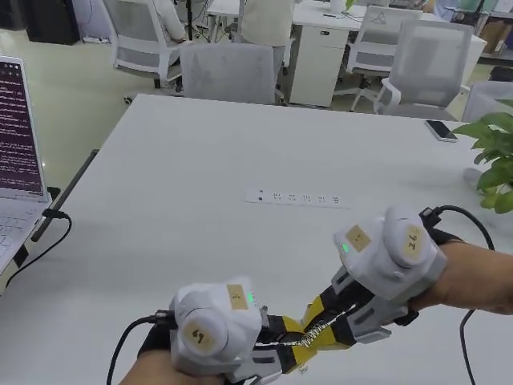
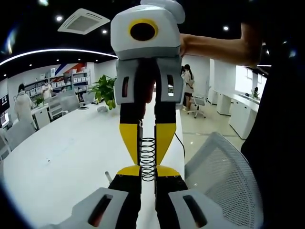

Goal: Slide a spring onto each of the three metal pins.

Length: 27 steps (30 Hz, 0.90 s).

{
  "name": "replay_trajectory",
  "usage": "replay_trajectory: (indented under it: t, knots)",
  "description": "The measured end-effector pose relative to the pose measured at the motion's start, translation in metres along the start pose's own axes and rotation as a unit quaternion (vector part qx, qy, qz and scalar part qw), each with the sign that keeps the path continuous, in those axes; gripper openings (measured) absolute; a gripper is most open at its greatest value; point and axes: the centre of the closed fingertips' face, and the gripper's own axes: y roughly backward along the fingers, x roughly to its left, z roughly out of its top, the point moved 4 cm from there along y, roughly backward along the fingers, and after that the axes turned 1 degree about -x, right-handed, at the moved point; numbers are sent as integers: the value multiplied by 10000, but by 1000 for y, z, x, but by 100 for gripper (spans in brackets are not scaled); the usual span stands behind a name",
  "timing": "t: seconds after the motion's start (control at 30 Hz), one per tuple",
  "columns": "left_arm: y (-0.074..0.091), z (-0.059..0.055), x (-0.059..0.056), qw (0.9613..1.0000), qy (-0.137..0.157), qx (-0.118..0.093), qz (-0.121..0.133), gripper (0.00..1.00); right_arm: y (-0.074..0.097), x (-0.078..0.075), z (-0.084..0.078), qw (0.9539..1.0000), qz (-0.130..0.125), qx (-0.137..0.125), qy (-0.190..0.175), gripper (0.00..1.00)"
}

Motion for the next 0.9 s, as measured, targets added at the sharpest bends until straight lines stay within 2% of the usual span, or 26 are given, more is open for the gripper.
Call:
replay_trajectory:
  t: [0.13, 0.27, 0.6, 0.9]
  knots:
    - [-1, -2, -1, 10000, -4, 17, -20, 2, -3, 2, -2, 9999, 34, 83, 105, 8]
    - [-4, -9, -2, 10000, 40, 69, -58, 2, -9, 3, -5, 9998, 25, 128, 159, 8]
    - [-4, -22, -6, 9996, 148, 220, -52, 4, -20, 6, -8, 9999, -29, 90, 46, 8]
    - [2, -28, -3, 9992, 321, 217, 42, 11, -24, 4, -18, 9998, -119, 126, -133, 8]
